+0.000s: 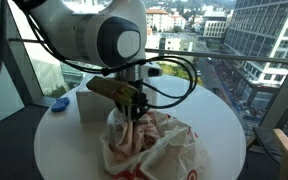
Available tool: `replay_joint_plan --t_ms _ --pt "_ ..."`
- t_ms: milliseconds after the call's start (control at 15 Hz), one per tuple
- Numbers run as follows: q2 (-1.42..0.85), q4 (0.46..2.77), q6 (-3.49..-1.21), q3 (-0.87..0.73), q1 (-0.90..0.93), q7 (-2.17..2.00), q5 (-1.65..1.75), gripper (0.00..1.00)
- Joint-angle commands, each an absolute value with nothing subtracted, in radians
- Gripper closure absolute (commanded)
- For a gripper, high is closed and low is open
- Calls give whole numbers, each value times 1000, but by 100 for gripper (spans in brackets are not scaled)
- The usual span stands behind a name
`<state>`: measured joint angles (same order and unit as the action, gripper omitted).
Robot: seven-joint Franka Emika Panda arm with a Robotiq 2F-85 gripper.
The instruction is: Remove everything from the top of the box and put them in the plastic
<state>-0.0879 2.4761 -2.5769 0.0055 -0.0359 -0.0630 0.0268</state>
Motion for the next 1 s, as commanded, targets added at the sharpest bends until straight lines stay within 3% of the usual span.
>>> replay_joint_plan --t_ms 0,67,200,667,933 --pt "-166 2475 -2691 -1 -57 108 -37 89" --pt "-173 2479 -2709 0 -62 131 -37 64" --pt "-146 2481 -2696 14 -66 170 -52 59" --pt "12 2375 -2497 17 5 73 119 5" --pt "-36 2187 -2412 64 54 133 129 0"
